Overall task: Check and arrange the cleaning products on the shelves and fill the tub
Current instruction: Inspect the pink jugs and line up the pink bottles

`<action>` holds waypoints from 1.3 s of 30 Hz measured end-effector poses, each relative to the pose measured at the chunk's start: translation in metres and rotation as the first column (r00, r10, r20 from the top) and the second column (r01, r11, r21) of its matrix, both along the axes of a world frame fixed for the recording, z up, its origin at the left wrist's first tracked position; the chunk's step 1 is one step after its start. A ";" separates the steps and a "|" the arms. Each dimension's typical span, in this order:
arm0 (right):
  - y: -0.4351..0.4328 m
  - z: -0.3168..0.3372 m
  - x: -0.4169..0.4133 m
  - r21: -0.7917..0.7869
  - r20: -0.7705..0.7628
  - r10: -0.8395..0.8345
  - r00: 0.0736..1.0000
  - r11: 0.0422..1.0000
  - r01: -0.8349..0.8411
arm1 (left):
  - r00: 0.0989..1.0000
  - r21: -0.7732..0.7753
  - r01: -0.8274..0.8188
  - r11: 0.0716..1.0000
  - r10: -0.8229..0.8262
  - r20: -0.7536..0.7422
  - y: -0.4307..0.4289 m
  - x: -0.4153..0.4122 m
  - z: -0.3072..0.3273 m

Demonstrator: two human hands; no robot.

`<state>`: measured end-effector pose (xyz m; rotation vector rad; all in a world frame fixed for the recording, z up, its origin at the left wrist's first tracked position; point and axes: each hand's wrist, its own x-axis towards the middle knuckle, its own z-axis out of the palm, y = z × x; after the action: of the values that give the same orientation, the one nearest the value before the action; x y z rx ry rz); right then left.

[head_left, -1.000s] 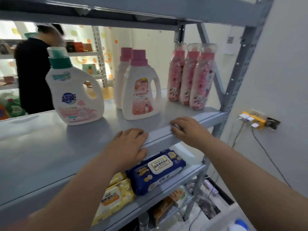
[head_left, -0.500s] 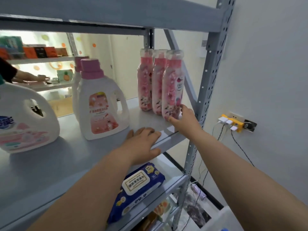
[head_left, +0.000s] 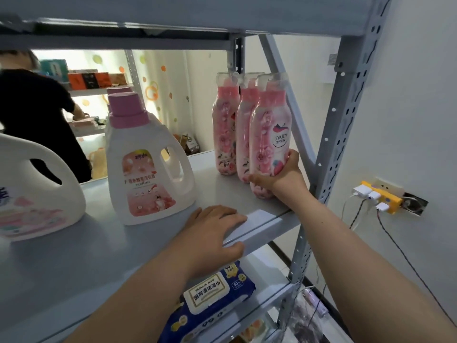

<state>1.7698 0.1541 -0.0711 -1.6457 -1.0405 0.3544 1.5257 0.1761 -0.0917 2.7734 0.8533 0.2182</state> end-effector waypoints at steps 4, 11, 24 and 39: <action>-0.010 -0.008 -0.010 0.075 0.014 0.001 1.000 0.997 -0.002 | 0.999 -0.012 -0.012 1.000 0.012 0.036 -0.003 -0.001 0.003; -0.053 -0.016 -0.048 0.190 0.055 -0.016 0.998 0.982 0.006 | 0.986 -0.117 -0.074 0.990 0.090 0.137 -0.009 -0.004 0.007; -0.177 -0.052 -0.194 0.212 -0.456 0.251 0.854 0.962 -0.170 | 0.713 -0.559 0.142 0.817 0.308 0.630 -0.145 -0.074 -0.016; -0.294 -0.107 -0.296 0.376 -0.868 0.404 0.290 0.915 -0.149 | 0.789 -0.938 0.346 -0.036 0.551 0.270 -0.270 -0.182 -0.071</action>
<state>1.4741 -0.1395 -0.1780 -0.7239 -0.3821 1.2324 1.3436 -0.0935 -0.1628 0.9667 0.5845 0.3065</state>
